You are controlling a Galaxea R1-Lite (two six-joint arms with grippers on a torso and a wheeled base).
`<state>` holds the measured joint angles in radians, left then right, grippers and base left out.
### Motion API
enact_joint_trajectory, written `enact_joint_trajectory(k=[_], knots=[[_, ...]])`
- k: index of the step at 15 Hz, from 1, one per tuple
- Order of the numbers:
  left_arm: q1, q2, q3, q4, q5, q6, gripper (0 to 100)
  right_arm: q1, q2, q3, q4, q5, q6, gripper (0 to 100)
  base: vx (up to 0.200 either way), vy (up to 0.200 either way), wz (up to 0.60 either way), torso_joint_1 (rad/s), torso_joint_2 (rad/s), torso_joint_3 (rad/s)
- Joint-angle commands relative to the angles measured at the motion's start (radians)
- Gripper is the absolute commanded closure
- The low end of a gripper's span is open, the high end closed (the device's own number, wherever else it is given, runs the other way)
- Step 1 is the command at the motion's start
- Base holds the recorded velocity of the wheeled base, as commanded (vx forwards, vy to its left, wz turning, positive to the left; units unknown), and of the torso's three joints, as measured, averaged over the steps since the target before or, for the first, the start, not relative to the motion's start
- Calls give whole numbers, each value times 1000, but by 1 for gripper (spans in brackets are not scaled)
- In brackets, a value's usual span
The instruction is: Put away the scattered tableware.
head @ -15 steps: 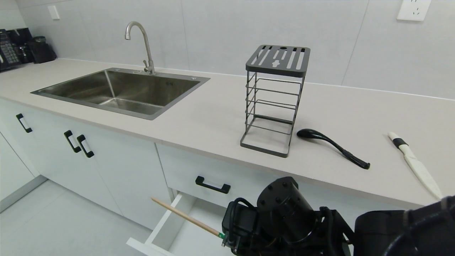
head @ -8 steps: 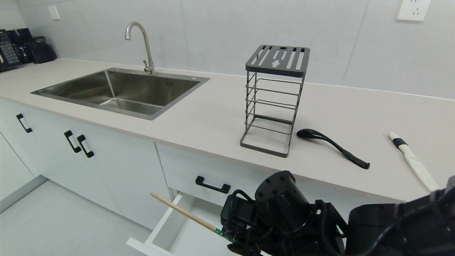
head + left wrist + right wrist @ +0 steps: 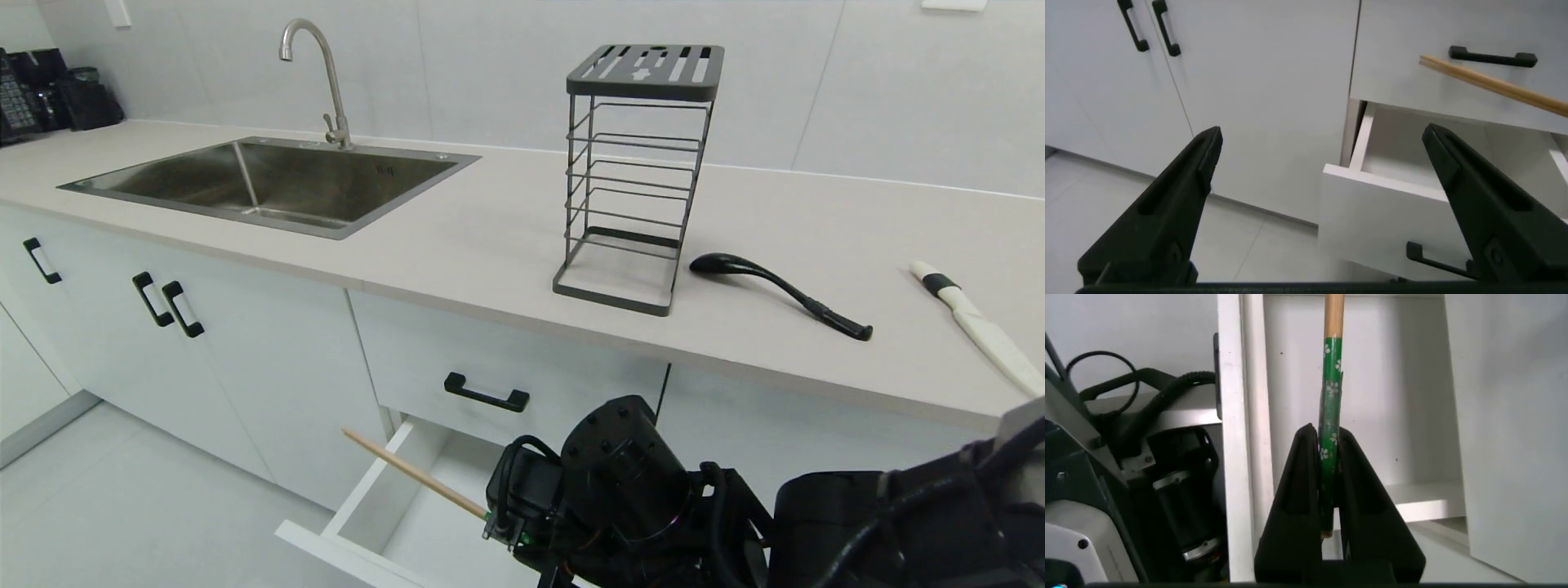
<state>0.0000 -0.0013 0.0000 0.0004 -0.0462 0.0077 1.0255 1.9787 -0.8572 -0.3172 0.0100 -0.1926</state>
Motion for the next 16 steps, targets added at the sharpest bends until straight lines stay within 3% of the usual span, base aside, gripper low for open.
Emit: enact_joint_trajectory(k=[1, 6, 16], knots=[[0, 1, 0, 0, 0, 0, 0, 5, 26, -23, 1, -1, -1, 100, 0, 0, 0, -251, 354, 115], [0, 1, 0, 0, 0, 0, 0, 1, 43, -32, 3, -1, 1, 100, 0, 0, 0, -225, 322, 118], [0, 1, 0, 0, 0, 0, 0, -45, 69, -55, 32, -56, 1, 100, 0, 0, 0, -12, 93, 33]])
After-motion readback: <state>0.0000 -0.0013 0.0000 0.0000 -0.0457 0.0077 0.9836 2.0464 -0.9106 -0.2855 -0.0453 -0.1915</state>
